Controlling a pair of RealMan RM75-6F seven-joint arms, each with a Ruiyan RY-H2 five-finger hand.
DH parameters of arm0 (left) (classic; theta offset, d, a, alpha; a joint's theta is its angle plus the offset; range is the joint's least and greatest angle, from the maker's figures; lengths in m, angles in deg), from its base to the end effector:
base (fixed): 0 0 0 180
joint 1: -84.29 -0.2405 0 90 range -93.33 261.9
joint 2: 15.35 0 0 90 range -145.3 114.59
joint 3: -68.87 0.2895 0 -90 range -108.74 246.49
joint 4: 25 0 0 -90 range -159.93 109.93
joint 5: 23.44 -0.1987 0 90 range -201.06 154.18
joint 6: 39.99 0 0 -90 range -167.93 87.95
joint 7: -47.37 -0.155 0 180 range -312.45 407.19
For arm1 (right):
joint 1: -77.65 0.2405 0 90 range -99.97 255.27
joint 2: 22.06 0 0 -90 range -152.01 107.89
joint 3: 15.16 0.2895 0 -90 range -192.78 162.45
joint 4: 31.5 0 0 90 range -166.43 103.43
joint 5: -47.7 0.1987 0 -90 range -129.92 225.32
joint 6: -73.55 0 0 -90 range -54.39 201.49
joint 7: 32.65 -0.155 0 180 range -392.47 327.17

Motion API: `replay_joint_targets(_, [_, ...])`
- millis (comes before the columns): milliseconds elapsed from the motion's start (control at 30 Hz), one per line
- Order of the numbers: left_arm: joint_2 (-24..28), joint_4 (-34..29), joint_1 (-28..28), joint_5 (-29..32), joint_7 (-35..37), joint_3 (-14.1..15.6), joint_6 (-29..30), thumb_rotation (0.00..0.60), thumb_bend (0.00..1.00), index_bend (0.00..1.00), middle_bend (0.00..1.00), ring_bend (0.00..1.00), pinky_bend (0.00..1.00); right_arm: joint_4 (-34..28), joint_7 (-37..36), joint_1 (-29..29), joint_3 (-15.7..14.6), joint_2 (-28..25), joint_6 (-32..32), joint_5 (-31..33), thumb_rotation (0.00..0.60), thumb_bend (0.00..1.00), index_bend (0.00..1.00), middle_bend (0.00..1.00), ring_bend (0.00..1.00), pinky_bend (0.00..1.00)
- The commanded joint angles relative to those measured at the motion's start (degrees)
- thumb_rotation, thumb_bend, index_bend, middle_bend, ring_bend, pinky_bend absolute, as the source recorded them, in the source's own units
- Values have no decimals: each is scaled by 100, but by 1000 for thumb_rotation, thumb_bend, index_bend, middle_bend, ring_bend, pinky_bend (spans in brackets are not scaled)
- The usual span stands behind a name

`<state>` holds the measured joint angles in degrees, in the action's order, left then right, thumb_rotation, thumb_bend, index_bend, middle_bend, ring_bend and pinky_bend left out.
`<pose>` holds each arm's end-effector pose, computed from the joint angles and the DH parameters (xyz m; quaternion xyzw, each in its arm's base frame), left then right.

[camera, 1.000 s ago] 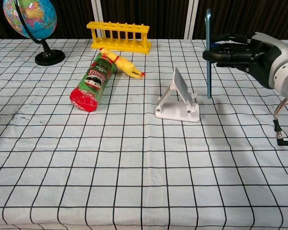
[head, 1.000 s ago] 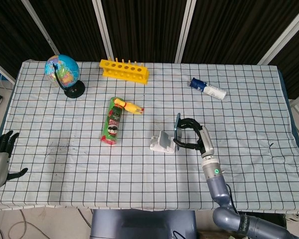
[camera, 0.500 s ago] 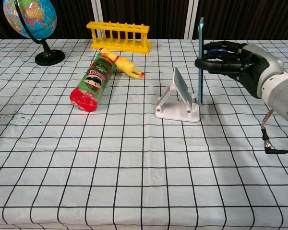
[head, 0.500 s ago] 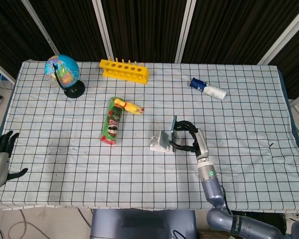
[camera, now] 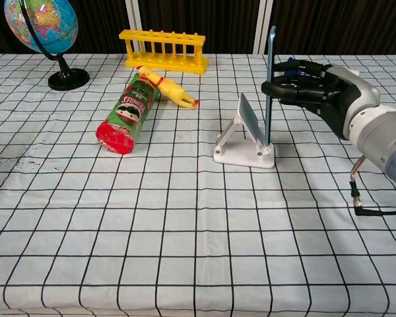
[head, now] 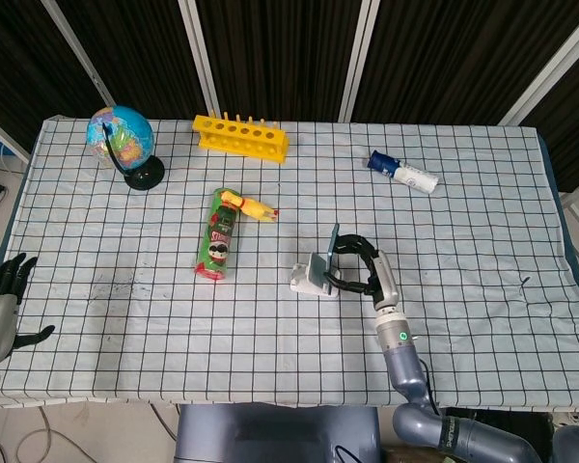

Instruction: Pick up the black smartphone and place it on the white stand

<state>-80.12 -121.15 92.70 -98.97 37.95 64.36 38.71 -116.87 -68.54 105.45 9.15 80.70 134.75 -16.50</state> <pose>-0.3393 0.2169 0.1709 -0.5897 -0.4132 -0.3273 0.6119 -0.1784 -0.3446 -0.0302 0.2642 -0.7196 0.6182 0.1737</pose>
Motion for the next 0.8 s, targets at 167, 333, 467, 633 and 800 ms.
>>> replay_joint_targets(167, [17,-11,10,19,31,-3,-29,600,0,0,0,0,0,70,-149,38,40,124,-38,50,600,404,815,771,347,175])
replay_joint_targets(333, [33,-6,26,44,54,-5,-73,600,0,0,0,0,0,216,-187,66,28,239,-4,7,600,404,815,771,347,175])
replay_joint_targets(467, [50,-18,35,71,80,-11,-101,600,0,0,0,0,0,331,-220,81,25,302,11,-22,600,404,815,771,347,175])
replay_joint_targets(633, [58,-20,42,81,87,-10,-118,600,0,0,0,0,0,409,-260,82,24,333,21,-48,600,404,815,771,347,175])
replay_joint_targets(800, [62,-24,44,89,96,-9,-122,600,0,0,0,0,0,464,-292,89,34,354,31,-70,600,404,815,771,347,175])
